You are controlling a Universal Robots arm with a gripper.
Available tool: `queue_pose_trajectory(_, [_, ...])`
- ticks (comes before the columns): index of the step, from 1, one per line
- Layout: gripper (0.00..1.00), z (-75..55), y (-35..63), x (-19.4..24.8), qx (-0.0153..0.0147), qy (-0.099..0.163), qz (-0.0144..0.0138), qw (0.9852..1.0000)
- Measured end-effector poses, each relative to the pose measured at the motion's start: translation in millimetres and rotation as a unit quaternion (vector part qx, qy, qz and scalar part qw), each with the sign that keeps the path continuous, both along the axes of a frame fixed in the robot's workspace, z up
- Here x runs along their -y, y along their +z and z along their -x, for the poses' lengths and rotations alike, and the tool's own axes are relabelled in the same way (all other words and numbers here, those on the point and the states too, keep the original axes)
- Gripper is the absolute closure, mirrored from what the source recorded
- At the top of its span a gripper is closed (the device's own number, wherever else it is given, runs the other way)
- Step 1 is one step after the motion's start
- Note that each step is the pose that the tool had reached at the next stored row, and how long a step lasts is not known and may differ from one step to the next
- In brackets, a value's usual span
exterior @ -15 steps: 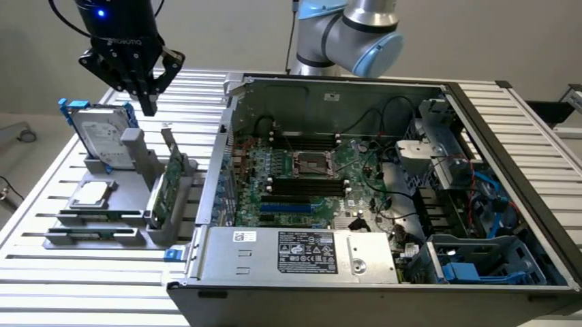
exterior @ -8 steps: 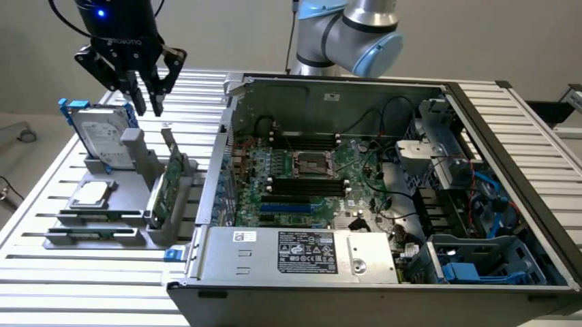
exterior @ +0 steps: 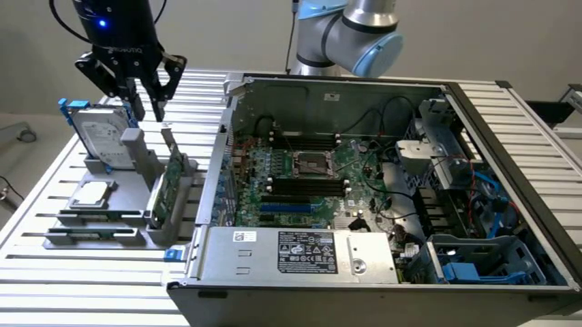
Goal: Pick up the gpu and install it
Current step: 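Pick up the gpu and move the gpu toward the slot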
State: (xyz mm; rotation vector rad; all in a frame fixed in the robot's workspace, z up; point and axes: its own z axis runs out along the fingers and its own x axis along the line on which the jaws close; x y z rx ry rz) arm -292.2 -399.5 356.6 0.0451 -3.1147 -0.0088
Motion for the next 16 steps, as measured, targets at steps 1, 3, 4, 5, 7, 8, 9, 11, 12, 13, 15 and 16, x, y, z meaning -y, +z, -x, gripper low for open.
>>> queue_pose_trajectory(1, [0.64, 0.2, -1.9, 0.2, 0.0000, 0.000, 0.0000, 1.0000])
queue_pose_trajectory(3, [0.64, 0.6, -5.4, 0.6, 0.0000, 0.000, 0.0000, 1.0000])
queue_pose_trajectory(4, [0.64, 1.0, -9.0, 0.9, 0.0000, 0.000, 0.0000, 1.0000])
queue_pose_trajectory(5, [0.64, 1.2, -10.9, 1.2, 0.0000, 0.000, 0.0000, 1.0000])
queue_pose_trajectory(7, [0.64, 2.1, -14.6, 2.5, 0.0000, 0.000, 0.0000, 1.0000])
queue_pose_trajectory(8, [0.64, 2.8, -16.3, 3.5, -0.0001, 0.000, 0.0001, 1.0000])
queue_pose_trajectory(9, [0.64, 3.6, -18.1, 4.4, -0.0001, 0.000, 0.0001, 1.0000])
queue_pose_trajectory(11, [0.64, 5.0, -21.8, 6.5, 0.0000, 0.000, 0.0000, 1.0000])
queue_pose_trajectory(12, [0.64, 5.7, -23.7, 7.5, 0.0000, 0.000, 0.0000, 1.0000])
queue_pose_trajectory(13, [0.64, 6.4, -25.5, 8.7, 0.0001, 0.000, -0.0001, 1.0000])
queue_pose_trajectory(15, [0.64, 7.5, -29.0, 11.7, 0.0000, 0.000, 0.0000, 1.0000])
queue_pose_trajectory(16, [0.64, 7.9, -30.9, 13.5, 0.0000, 0.000, 0.0000, 1.0000])
